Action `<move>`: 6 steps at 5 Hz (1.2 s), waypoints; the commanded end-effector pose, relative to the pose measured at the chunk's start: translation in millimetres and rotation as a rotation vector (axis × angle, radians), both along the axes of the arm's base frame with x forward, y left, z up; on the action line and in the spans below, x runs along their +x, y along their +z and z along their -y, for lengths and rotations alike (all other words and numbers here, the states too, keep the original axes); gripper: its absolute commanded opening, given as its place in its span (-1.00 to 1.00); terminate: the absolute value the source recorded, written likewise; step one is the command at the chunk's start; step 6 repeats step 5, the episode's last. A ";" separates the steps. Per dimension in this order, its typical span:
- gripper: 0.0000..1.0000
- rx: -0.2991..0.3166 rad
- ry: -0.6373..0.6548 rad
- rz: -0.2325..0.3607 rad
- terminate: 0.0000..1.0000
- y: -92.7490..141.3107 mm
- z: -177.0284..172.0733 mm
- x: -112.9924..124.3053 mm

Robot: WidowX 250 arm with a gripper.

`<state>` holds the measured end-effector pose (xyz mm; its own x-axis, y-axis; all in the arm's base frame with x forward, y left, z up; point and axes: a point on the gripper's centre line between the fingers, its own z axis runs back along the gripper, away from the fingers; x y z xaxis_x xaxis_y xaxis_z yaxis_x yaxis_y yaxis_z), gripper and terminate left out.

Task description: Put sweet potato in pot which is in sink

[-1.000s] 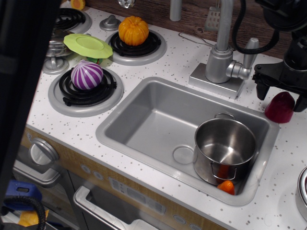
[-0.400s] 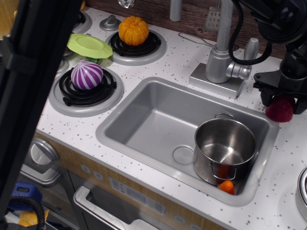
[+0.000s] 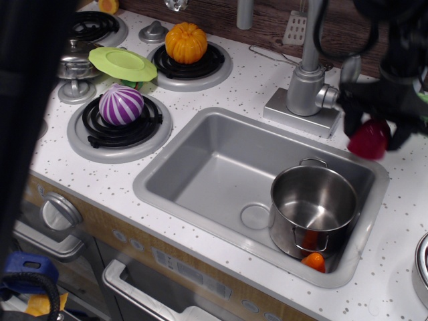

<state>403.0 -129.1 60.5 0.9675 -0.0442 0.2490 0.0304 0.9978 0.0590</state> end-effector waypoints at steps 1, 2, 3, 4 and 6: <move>-1.00 0.029 0.007 0.008 -1.00 53.9 -19.3 -29.1; 1.00 0.038 0.068 -0.028 -1.00 43.3 -25.6 -48.3; 1.00 0.018 0.062 0.008 -1.00 32.2 -29.9 -53.9; 1.00 0.018 0.062 0.008 -1.00 32.2 -29.9 -53.9; 1.00 0.018 0.062 0.008 1.00 32.2 -29.9 -53.9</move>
